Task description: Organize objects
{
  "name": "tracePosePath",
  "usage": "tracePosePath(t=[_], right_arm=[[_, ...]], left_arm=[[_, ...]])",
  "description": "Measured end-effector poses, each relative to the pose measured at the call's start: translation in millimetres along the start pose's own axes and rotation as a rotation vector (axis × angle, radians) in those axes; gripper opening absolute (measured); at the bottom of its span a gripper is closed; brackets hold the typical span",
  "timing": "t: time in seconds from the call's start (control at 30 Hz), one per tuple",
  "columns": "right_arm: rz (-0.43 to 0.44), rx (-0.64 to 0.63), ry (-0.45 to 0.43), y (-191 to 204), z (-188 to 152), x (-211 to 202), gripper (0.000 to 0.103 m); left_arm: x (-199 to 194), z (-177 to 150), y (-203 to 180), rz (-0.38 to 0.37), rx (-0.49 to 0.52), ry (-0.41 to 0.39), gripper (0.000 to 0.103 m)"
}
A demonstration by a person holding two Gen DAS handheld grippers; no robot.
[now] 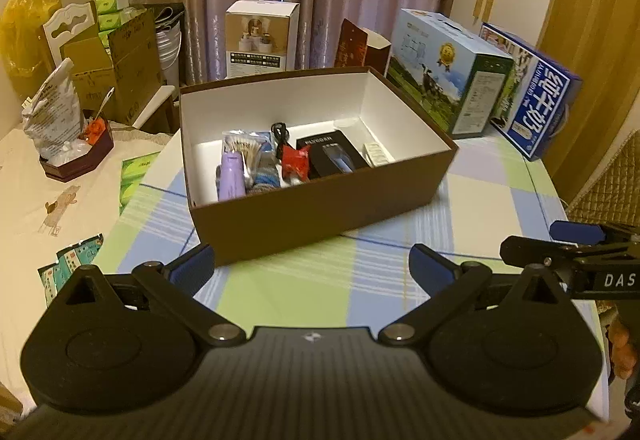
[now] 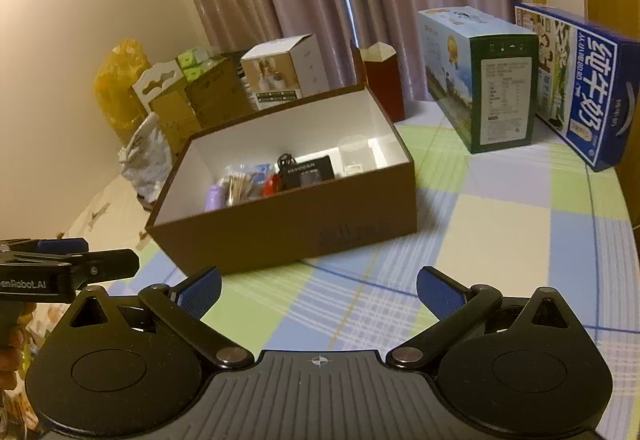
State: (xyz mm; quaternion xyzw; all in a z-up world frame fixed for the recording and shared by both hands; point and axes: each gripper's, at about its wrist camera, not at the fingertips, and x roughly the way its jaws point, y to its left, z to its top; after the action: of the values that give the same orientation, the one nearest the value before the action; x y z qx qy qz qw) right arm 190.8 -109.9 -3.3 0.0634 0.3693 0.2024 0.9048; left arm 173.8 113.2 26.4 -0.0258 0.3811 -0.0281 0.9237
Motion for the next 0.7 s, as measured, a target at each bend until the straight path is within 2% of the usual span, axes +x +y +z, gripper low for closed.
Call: tracePosePath(t=[0.33,0.7], right_arm=[[0.001,-0.035,0.025,-2.2,-24.7,-34.1,0.101],[0.021,-0.067,0.054,-3.9,-50.8,-65.9,0.101]], left_arm=[[-31.1,-38.9,-21.0,-0.008,-0.017,0.014,0.102],[-61.1,-67.2,-42.9,-0.006,-0.024,0.022,0.102]])
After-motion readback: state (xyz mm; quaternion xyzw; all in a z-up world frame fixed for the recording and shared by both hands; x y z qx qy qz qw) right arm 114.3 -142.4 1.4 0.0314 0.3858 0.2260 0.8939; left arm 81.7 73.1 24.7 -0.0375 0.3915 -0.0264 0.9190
